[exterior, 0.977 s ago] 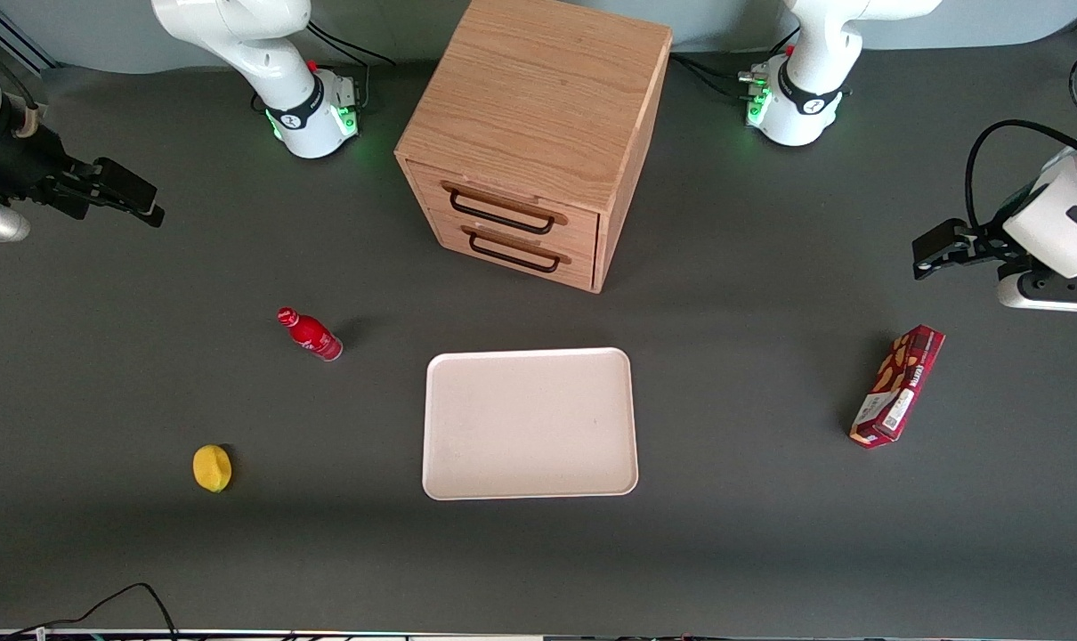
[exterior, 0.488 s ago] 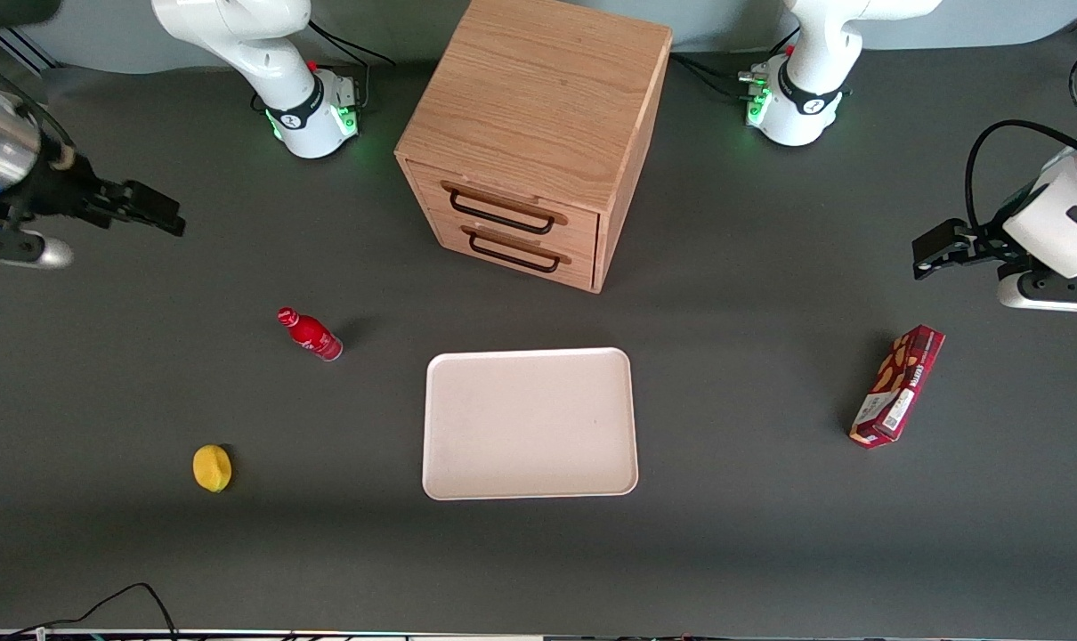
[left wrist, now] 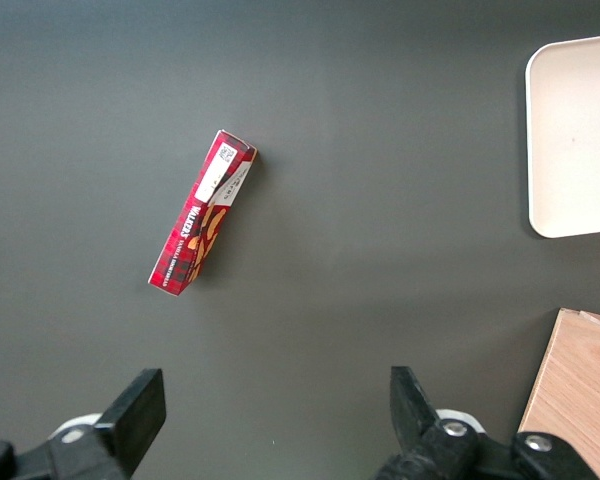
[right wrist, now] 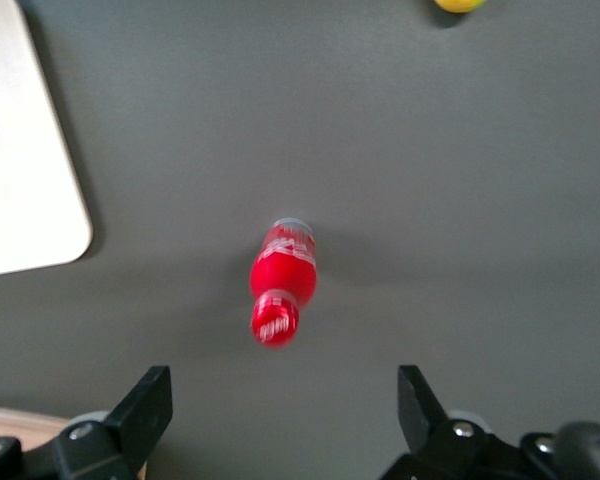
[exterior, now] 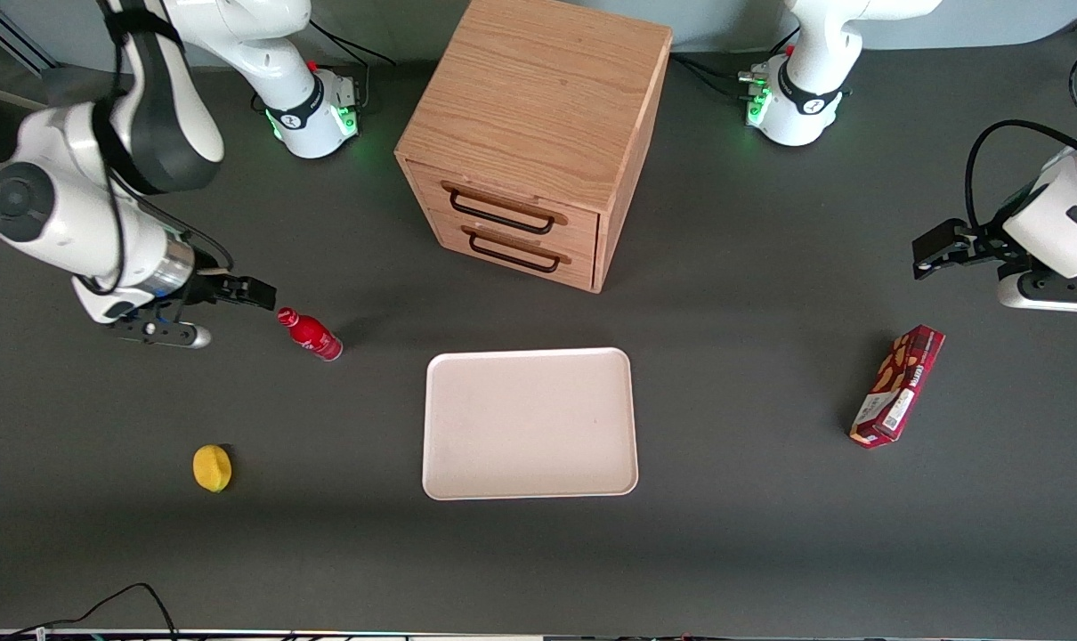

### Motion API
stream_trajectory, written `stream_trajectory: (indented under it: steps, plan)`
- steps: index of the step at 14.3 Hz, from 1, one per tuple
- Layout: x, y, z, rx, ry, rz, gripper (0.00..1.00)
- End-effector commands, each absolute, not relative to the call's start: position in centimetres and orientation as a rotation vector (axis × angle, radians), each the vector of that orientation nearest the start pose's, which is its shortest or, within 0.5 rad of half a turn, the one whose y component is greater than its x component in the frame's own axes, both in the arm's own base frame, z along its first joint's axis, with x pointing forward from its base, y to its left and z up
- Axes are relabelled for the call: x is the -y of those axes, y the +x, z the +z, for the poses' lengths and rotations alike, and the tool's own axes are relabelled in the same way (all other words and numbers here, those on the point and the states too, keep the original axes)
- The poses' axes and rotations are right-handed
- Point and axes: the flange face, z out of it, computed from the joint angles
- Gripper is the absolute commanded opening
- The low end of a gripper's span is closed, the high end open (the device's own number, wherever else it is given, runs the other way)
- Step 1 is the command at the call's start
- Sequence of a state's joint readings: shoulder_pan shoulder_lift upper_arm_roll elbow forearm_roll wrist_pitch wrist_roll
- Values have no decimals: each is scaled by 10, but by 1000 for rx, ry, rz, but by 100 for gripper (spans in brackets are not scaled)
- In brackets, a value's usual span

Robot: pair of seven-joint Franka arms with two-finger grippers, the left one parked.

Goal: Place coke bottle on tray
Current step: 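Lower the right gripper around the bottle's cap end and close it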

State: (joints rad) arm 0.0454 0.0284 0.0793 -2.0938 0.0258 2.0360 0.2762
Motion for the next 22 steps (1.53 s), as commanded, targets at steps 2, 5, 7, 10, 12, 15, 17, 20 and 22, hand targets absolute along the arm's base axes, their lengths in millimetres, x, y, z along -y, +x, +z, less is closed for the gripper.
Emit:
stream_trajectory:
  steps: [2,5,7,10,12,15,17,20,22]
  plan:
    - [-70,511,344,-258,-3100,61,100]
    - [-71,501,319,-262,-3098,35,100]
    - [-72,499,314,-261,-3099,42,94]
    - [-73,503,318,-254,-3098,25,87]
    - [-79,508,319,-239,-3097,17,87]
    - [-86,519,318,-223,-3095,8,87]
    - [-85,521,315,-210,-3103,13,72]
    - [-86,521,315,-194,-3105,12,0]
    - [-87,521,315,-189,-3106,12,0]
